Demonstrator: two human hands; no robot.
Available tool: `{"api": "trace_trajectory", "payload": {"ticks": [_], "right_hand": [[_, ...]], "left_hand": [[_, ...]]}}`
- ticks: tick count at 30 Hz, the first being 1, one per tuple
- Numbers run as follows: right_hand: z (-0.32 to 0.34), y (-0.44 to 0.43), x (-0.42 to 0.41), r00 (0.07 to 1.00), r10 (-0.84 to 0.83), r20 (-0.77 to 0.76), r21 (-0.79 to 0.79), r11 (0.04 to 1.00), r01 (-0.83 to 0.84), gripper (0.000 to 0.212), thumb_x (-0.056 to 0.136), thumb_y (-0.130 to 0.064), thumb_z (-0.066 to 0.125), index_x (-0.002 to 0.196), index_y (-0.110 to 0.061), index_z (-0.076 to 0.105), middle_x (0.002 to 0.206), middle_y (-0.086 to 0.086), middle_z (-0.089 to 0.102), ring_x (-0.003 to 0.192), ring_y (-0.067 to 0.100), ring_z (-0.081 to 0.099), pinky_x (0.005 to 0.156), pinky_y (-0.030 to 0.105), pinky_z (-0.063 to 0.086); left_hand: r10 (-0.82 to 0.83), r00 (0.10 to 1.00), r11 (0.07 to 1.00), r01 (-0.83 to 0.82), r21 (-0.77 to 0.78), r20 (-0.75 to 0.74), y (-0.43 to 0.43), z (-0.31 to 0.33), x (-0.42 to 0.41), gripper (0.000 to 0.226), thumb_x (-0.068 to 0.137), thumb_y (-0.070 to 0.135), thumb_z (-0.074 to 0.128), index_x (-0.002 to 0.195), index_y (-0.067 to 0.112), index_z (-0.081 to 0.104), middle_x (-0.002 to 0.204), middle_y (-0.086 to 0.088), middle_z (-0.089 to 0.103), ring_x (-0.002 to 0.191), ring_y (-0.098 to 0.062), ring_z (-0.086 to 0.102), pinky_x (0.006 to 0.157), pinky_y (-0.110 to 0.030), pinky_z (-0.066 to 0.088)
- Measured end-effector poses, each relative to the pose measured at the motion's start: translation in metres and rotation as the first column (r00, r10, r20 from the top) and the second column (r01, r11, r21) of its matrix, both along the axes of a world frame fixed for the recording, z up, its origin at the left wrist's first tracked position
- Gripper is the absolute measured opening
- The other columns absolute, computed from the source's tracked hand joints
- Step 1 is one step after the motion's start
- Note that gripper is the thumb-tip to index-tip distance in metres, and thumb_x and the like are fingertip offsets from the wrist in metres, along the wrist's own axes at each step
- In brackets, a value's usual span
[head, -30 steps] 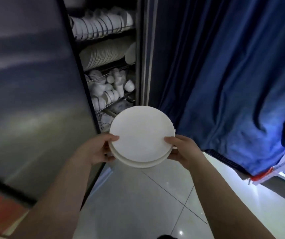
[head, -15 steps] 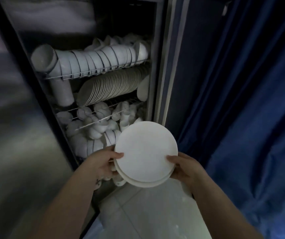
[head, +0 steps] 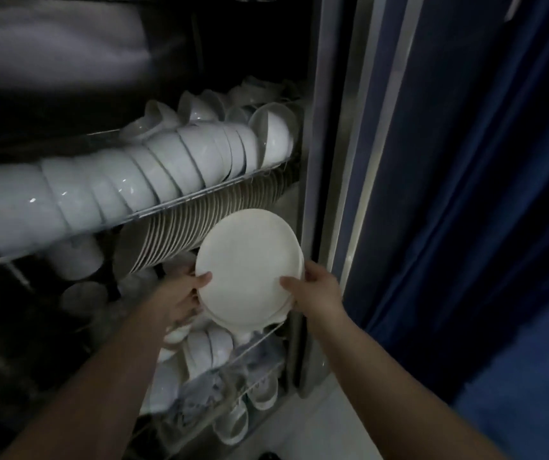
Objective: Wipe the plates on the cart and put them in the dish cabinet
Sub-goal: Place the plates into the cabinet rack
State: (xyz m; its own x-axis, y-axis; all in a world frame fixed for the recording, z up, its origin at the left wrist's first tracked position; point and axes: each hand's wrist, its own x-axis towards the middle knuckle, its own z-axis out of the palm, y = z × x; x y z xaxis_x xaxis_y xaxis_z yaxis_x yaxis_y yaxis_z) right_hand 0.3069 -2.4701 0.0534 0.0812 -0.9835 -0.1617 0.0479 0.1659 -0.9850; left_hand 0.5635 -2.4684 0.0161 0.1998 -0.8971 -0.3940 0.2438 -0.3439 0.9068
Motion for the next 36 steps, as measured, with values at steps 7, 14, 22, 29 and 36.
{"api": "trace_trajectory", "payload": {"ticks": [7, 14, 22, 29, 36], "right_hand": [[-0.019, -0.097, 0.060, 0.963, -0.123, -0.239, -0.268, 0.962, 0.056, 0.037, 0.073, -0.029, 0.069, 0.109, -0.026, 0.063, 0.102, -0.002, 0.065, 0.105, 0.015, 0.058, 0.080, 0.032, 0.055], [-0.057, -0.119, 0.076, 0.894, -0.211, -0.396, -0.324, 0.943, 0.079, 0.054, 0.087, -0.019, 0.069, 0.137, -0.011, 0.048, 0.129, 0.009, 0.045, 0.097, -0.009, 0.033, 0.078, -0.009, 0.025], [-0.076, -0.126, 0.087, 0.874, -0.256, -0.413, -0.362, 0.927, 0.100, 0.064, 0.091, -0.015, 0.066, 0.146, -0.010, 0.035, 0.142, 0.007, 0.032, 0.114, 0.001, 0.037, 0.083, -0.010, 0.024], [-0.085, -0.133, 0.090, 0.871, -0.232, -0.433, -0.400, 0.916, 0.045, 0.075, 0.087, -0.008, 0.068, 0.150, -0.007, 0.027, 0.146, 0.013, 0.027, 0.128, 0.013, 0.031, 0.095, -0.008, 0.015], [-0.098, -0.133, 0.086, 0.876, -0.165, -0.454, -0.393, 0.919, -0.031, 0.094, 0.082, -0.011, 0.073, 0.155, -0.016, 0.014, 0.150, 0.006, 0.019, 0.137, 0.017, 0.028, 0.108, 0.020, 0.028]], "left_hand": [[-0.097, 0.994, 0.995, 0.097, -0.002, 0.039, -0.134, -0.011, 0.033, 0.036, 0.102, 0.005, 0.040, 0.136, -0.003, 0.045, 0.133, -0.019, 0.055, 0.123, -0.035, 0.052, 0.095, -0.044, 0.043], [-0.101, 0.995, 0.993, 0.101, 0.060, 0.000, -0.184, -0.044, 0.036, 0.037, 0.101, -0.001, 0.036, 0.137, -0.007, 0.040, 0.134, -0.022, 0.051, 0.111, -0.031, 0.055, 0.088, -0.039, 0.048], [-0.095, 0.982, 0.994, 0.102, 0.038, -0.164, -0.204, -0.069, 0.027, 0.027, 0.104, 0.009, 0.029, 0.108, 0.015, 0.055, 0.087, 0.001, 0.076, 0.092, -0.017, 0.064, 0.073, -0.031, 0.057], [-0.097, 0.989, 0.994, 0.102, 0.041, -0.107, -0.204, -0.078, 0.039, 0.025, 0.103, 0.006, 0.036, 0.120, 0.007, 0.054, 0.110, -0.004, 0.065, 0.102, -0.018, 0.061, 0.076, -0.028, 0.055], [-0.080, 0.997, 0.996, 0.081, 0.035, -0.020, -0.196, -0.080, 0.044, 0.037, 0.101, 0.007, 0.044, 0.138, 0.002, 0.047, 0.131, -0.011, 0.058, 0.118, -0.023, 0.057, 0.083, -0.026, 0.055]]}}
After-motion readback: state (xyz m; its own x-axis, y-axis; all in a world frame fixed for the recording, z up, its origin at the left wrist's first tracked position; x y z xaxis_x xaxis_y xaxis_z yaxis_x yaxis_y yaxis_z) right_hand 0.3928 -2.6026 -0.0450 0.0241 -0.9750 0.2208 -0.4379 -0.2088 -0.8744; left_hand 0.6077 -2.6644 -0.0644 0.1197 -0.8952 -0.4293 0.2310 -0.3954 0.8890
